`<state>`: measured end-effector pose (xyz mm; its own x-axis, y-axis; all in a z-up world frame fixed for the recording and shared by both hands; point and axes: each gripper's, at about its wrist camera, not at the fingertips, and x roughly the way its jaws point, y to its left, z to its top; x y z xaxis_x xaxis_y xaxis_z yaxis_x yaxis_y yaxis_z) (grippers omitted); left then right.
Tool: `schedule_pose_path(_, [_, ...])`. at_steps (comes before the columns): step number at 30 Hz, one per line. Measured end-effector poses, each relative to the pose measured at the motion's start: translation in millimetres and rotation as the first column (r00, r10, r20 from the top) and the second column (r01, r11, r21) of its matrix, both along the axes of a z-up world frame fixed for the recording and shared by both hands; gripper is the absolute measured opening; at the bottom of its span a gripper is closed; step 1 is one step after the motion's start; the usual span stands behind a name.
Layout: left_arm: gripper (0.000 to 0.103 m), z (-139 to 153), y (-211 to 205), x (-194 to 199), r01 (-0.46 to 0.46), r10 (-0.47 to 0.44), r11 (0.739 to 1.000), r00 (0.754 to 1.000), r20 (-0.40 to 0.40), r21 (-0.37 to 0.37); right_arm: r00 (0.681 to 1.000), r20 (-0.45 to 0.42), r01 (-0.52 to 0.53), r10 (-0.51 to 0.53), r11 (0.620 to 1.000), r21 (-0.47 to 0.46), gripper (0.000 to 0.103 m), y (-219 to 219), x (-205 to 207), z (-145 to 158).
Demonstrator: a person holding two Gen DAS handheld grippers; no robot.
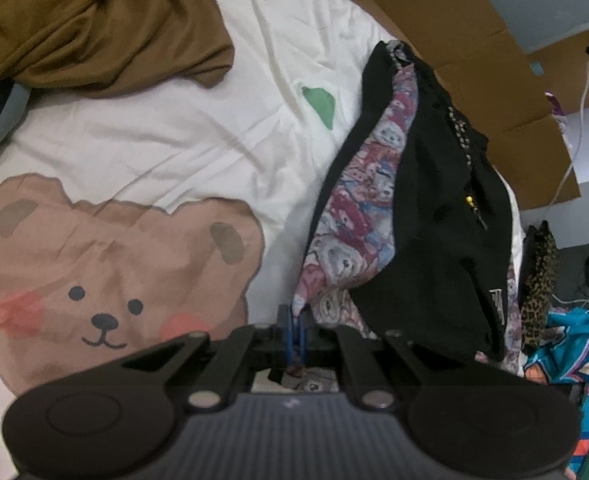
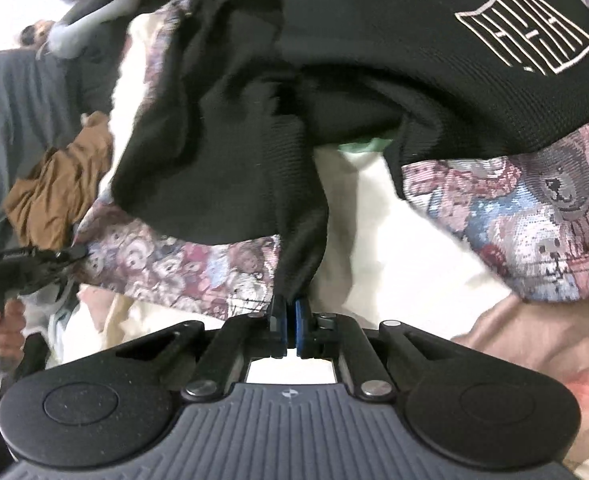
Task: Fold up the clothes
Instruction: 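Fold the black garment over with the right tool while the left tool closes empty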
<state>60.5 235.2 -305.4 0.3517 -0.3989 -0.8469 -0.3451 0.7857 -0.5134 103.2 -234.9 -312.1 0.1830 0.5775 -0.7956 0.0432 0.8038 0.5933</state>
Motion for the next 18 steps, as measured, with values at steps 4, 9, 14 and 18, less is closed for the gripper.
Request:
schedule_pose_path(4, [0.003, 20, 8, -7, 0.006, -0.005, 0.999, 1.000, 0.031, -0.035, 1.000, 0.024, -0.012, 0.011, 0.999, 0.040, 0.001, 0, -4, 20])
schedule_pose_path(9, [0.003, 40, 21, -22, -0.023, 0.026, 0.998, 0.998, 0.058, -0.053, 0.999, 0.039, -0.035, 0.032, 0.996, 0.081, 0.001, 4, -8, 33])
schedule_pose_path(14, [0.003, 39, 33, -34, -0.043, 0.044, 0.999, 0.998, 0.042, -0.027, 0.998, 0.035, -0.056, 0.053, 0.995, 0.086, 0.001, -6, -17, 31])
schedule_pose_path(18, [0.003, 17, 33, -34, -0.064, 0.064, 0.998, 0.998, -0.028, -0.001, 0.999, 0.004, -0.053, 0.053, 0.996, 0.074, 0.001, -9, -17, 18])
